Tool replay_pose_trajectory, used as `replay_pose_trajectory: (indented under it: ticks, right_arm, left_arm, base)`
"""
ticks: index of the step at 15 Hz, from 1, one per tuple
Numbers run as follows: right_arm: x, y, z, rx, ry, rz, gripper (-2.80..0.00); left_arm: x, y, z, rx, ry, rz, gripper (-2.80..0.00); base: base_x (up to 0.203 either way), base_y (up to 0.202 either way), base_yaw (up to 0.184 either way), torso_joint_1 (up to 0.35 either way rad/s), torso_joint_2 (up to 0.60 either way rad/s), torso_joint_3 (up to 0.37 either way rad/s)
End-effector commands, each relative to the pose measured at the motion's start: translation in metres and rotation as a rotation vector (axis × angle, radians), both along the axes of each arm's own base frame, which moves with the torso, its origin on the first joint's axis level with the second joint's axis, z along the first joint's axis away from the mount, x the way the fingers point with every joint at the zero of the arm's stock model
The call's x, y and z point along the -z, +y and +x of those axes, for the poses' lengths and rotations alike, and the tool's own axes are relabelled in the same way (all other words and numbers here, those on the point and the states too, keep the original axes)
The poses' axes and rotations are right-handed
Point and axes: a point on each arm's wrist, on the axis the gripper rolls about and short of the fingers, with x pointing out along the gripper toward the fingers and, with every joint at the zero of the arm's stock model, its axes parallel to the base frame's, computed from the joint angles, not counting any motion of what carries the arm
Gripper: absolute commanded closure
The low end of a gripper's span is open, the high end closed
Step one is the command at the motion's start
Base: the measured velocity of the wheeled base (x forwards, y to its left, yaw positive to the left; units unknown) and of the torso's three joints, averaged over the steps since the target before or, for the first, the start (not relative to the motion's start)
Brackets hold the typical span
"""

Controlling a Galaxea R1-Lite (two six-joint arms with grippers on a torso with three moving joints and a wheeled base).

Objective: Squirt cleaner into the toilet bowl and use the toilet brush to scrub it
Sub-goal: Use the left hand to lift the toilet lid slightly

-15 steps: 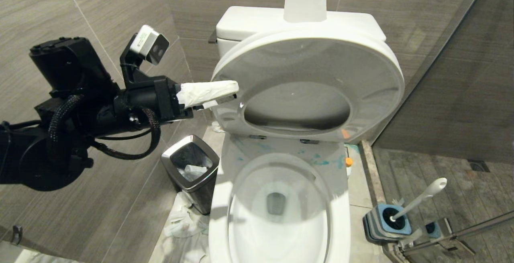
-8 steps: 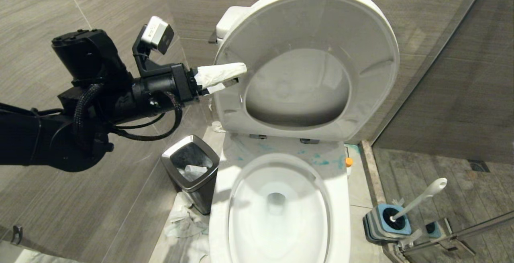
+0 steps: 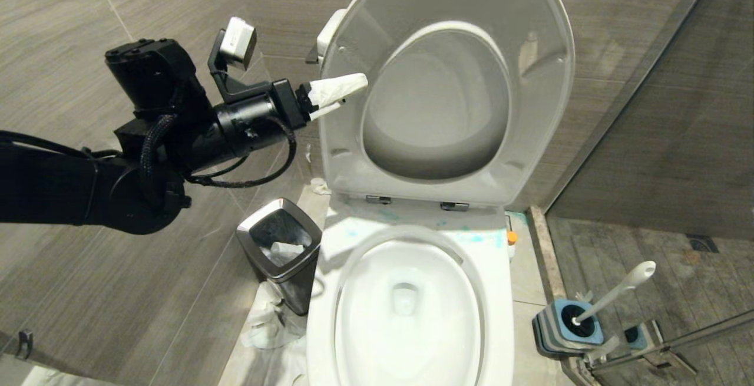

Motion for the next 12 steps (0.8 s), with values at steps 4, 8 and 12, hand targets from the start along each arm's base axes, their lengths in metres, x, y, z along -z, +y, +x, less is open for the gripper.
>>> replay_pose_trajectory:
  ticks: [4,8,12]
  right_arm:
    - [0.007,0.000,0.002,0.000,0.023,0.000,0.00]
    - [0.007,0.000,0.002,0.000,0.023,0.000,0.00]
    - [0.007,0.000,0.002,0.000,0.025,0.000,0.00]
  left_arm:
    - [0.005,-0.015,0.016,-0.097,-0.056,0.001,-2.80]
    - [0.008,-0.020,0.028,-0.166,-0.054,-0.017,-2.80]
    - [0.014,-0.025,0.038,-0.214,-0.049,-0.020,-2.80]
  base:
    - [0.000,0.000,0.000,0.000,0.00,0.000]
    - [0.000,0.000,0.000,0.000,0.00,0.000]
    - [0.000,0.000,0.000,0.000,0.00,0.000]
